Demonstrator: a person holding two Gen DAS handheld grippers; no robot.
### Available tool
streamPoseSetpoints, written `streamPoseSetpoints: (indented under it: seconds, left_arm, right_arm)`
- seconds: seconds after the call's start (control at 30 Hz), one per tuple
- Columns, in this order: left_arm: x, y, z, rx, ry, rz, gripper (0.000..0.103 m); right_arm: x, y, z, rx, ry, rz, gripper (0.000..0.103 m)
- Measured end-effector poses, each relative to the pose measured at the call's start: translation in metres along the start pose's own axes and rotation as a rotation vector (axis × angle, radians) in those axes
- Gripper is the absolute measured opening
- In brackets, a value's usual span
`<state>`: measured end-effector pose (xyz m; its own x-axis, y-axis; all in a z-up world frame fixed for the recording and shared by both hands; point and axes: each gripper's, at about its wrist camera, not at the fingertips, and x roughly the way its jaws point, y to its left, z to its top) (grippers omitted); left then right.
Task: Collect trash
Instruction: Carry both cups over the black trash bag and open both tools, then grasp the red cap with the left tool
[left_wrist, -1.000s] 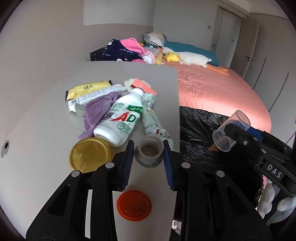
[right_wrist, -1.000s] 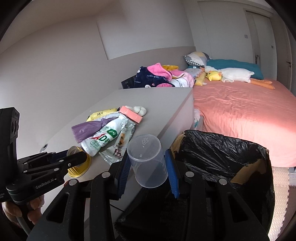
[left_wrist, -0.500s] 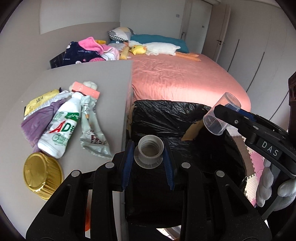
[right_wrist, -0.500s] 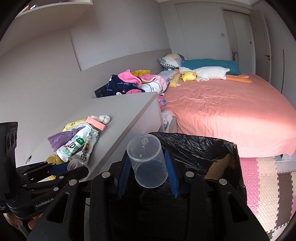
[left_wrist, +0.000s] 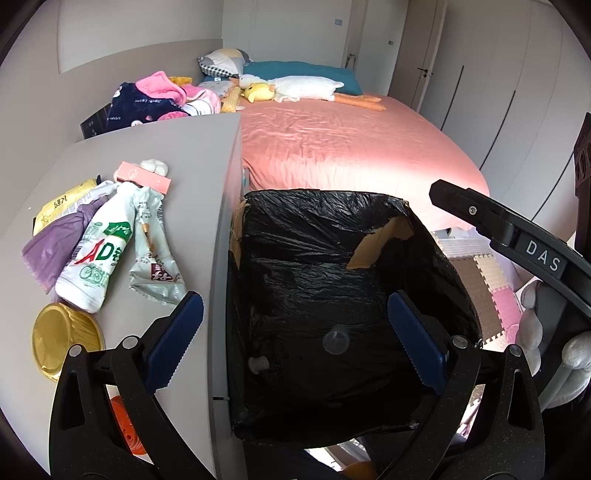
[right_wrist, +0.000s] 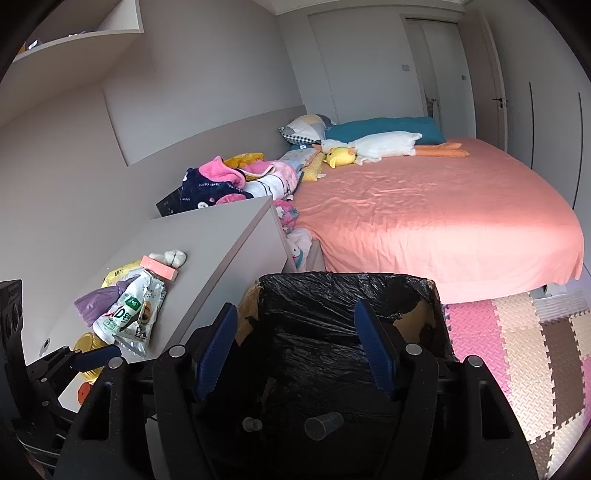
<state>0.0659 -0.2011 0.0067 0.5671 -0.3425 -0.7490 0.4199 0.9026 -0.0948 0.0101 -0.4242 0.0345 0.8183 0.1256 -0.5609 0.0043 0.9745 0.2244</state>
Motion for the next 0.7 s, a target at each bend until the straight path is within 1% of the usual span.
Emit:
streamPoseSetpoints:
  seconds: [0.23, 0.7]
  left_arm:
    - [-0.012, 0.01, -0.006, -0.007, -0.017, 0.043, 0.097]
    - [-0.03, 0.046, -0.027, -0.065, -0.01, 0.124, 0.097]
  right_arm:
    - [0.003, 0.015, -0.003, -0.03, 0.011, 0.028, 0.067]
    - [0.016, 0.06, -0.015, -0.094, 0.058, 0.123, 0.067]
